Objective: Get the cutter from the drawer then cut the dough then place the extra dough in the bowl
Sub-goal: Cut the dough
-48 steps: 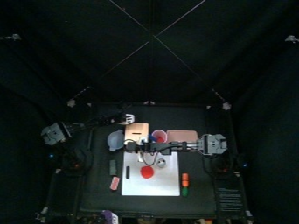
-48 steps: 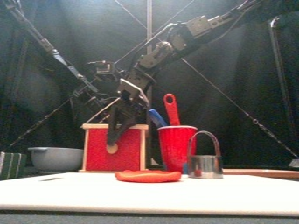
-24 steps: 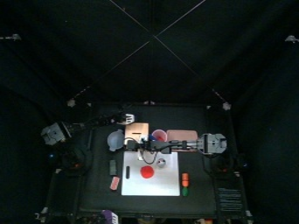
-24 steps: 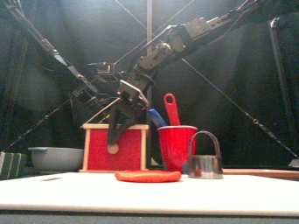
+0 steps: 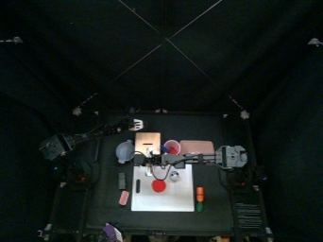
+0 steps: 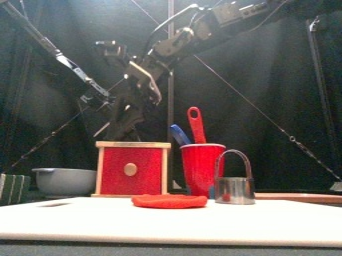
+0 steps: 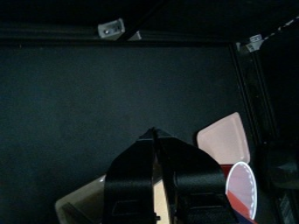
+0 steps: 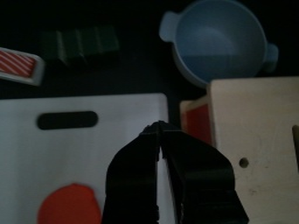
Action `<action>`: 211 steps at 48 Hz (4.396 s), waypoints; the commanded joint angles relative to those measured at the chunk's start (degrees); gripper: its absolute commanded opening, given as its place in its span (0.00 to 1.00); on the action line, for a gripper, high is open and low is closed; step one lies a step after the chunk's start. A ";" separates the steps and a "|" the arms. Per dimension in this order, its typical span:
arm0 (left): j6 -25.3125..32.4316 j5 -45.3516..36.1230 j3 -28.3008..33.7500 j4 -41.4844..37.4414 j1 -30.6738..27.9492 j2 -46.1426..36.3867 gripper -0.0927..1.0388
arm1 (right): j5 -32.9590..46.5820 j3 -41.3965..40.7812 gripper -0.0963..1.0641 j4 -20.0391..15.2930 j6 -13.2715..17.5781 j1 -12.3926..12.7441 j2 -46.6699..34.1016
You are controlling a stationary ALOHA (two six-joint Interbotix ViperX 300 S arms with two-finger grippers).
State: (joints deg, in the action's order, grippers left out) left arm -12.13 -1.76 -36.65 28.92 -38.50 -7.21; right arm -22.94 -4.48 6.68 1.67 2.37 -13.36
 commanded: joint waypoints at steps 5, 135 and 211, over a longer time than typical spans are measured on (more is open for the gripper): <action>0.18 4.48 -1.67 -8.00 3.43 -6.06 0.42 | 12.22 -12.30 0.43 -3.96 0.26 0.79 13.01; 0.09 43.68 -17.23 -28.12 39.02 4.04 0.79 | 42.10 -55.72 0.66 -14.85 -0.53 -5.01 21.09; 0.26 43.68 -21.62 -26.72 39.11 3.08 0.79 | 38.32 -38.06 0.56 -16.79 0.18 -9.14 9.58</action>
State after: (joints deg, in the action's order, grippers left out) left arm -11.95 41.66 -58.89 2.11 0.62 -3.08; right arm 15.21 -43.86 -9.93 1.76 -6.86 -4.75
